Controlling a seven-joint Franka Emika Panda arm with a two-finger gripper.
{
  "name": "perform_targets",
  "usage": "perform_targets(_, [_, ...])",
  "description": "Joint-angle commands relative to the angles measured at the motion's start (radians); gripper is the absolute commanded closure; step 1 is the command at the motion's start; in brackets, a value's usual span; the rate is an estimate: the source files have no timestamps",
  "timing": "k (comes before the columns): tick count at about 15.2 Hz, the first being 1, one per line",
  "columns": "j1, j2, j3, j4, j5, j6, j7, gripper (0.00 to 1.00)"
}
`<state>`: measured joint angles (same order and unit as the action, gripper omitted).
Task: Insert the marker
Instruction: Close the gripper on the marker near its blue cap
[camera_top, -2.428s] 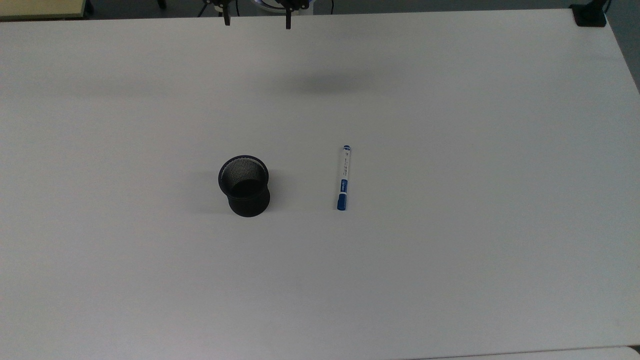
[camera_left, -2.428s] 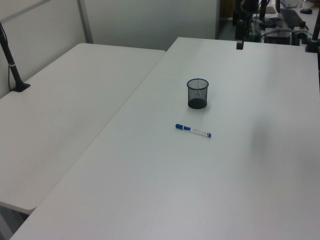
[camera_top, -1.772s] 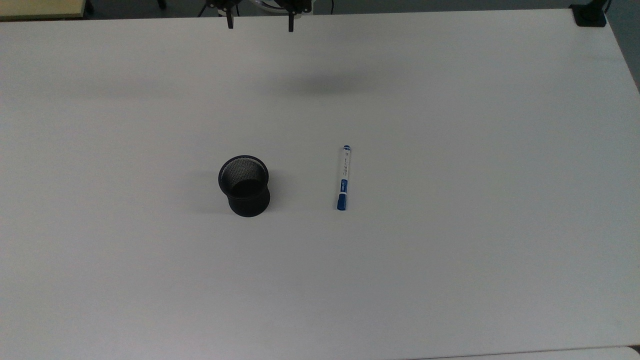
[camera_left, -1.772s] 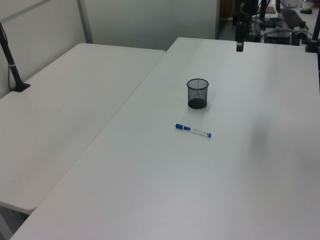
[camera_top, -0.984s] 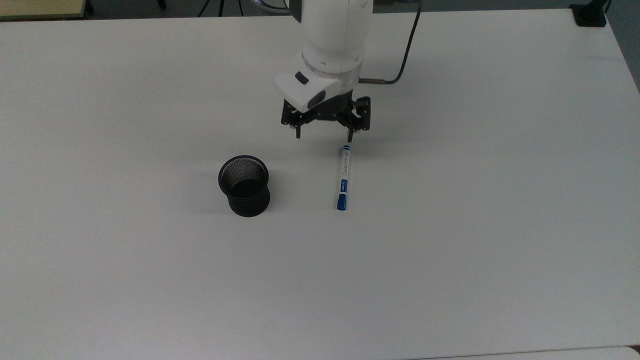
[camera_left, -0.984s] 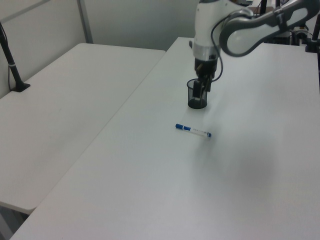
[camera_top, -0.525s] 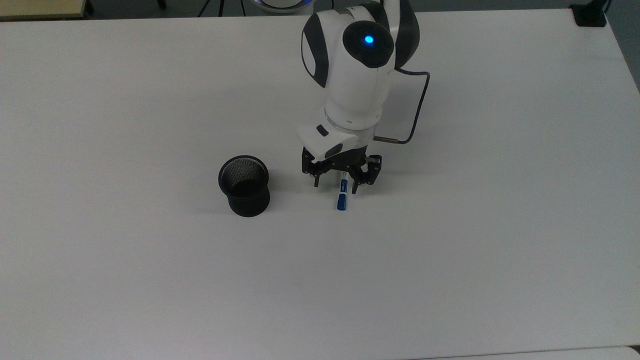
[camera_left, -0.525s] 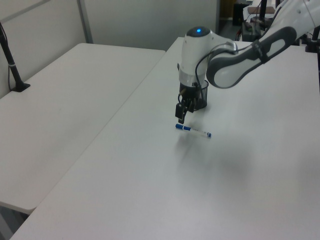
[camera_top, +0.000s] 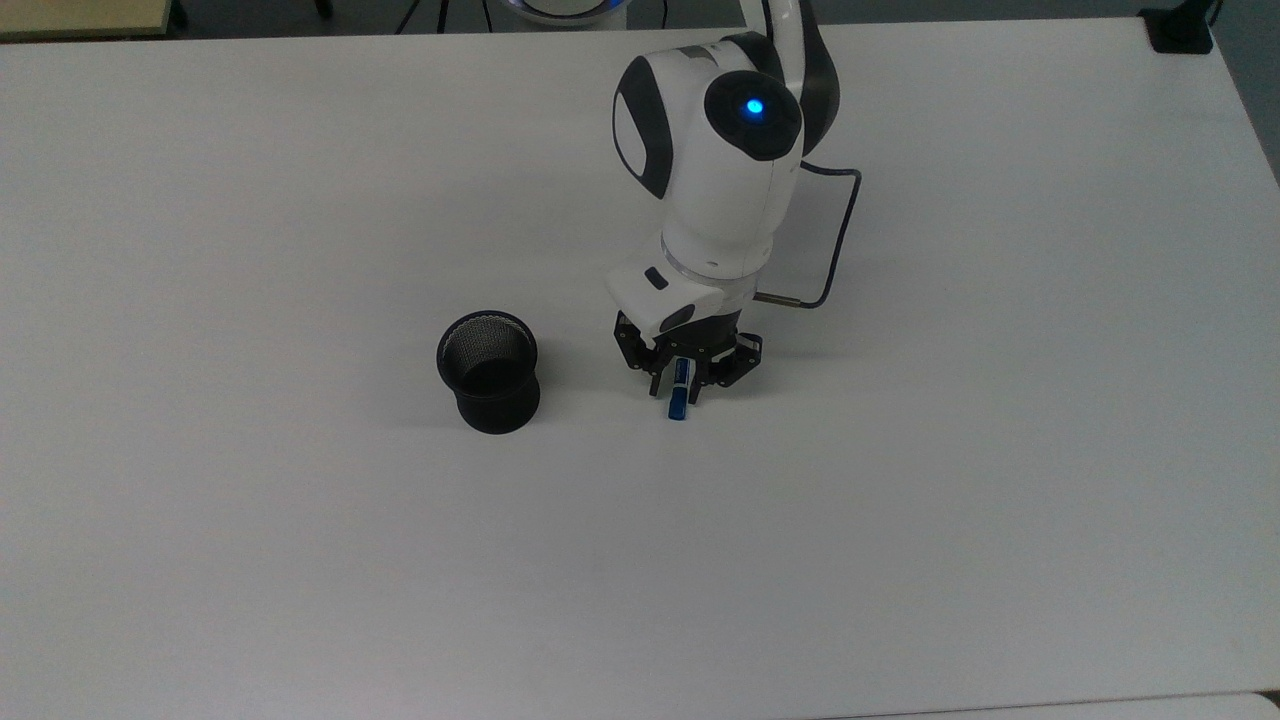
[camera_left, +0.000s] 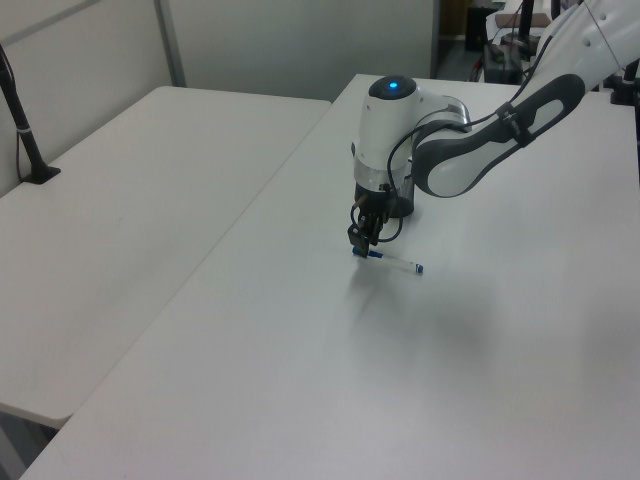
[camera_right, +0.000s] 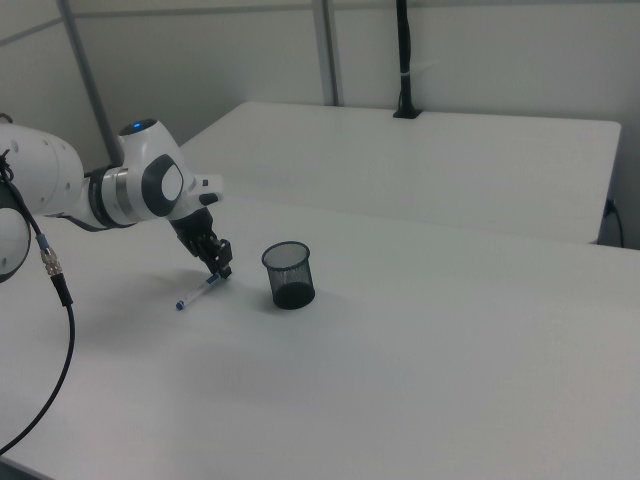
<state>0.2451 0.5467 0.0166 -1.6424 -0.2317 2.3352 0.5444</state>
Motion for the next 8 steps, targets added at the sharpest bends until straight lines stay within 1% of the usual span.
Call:
perform_targets(1, [0.013, 0.019, -0.009, 0.015, -0.032, 0.013, 0.028, 0.79])
perform_targets(3, [0.013, 0.019, -0.009, 0.013, -0.034, 0.013, 0.028, 0.79])
perform_targets(5, [0.013, 0.018, -0.009, 0.015, -0.035, 0.013, 0.028, 0.89])
perform_targets(7, [0.004, -0.010, -0.009, 0.018, -0.029, 0.009, 0.028, 0.93])
perform_targets(8, [-0.001, -0.036, -0.009, 0.018, -0.026, 0.009, 0.028, 0.92])
